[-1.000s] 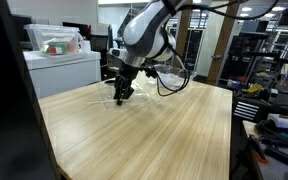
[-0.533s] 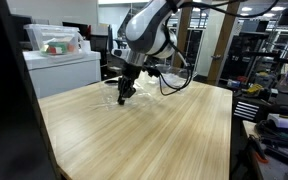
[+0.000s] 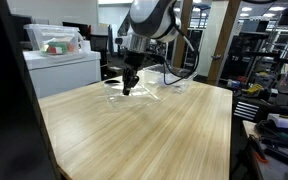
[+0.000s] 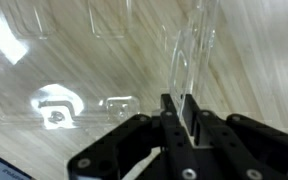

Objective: Put the fork in the container and the lid on top

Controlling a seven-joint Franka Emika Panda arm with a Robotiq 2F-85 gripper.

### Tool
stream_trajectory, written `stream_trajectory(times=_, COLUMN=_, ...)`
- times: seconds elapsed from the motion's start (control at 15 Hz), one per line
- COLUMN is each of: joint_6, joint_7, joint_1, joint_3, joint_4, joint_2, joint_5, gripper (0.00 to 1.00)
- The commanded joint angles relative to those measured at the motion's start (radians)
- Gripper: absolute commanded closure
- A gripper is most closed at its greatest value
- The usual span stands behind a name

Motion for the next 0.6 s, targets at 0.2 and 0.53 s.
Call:
stream_trajectory(times=0.2, joint_6=-0.166, joint_7=-0.065, joint_1=-0.027, joint_3=-0.034, joint_4=-0.045, joint_2=-0.202, joint_5=-0.016, gripper=0.93)
stream_trajectory(times=0.53, joint_6=-0.338, joint_7=-0.448, joint_1=-0.093, joint_3=-0.143, joint_4=0.003, joint_2=-0.288, joint_5=-0.005, gripper=0.93)
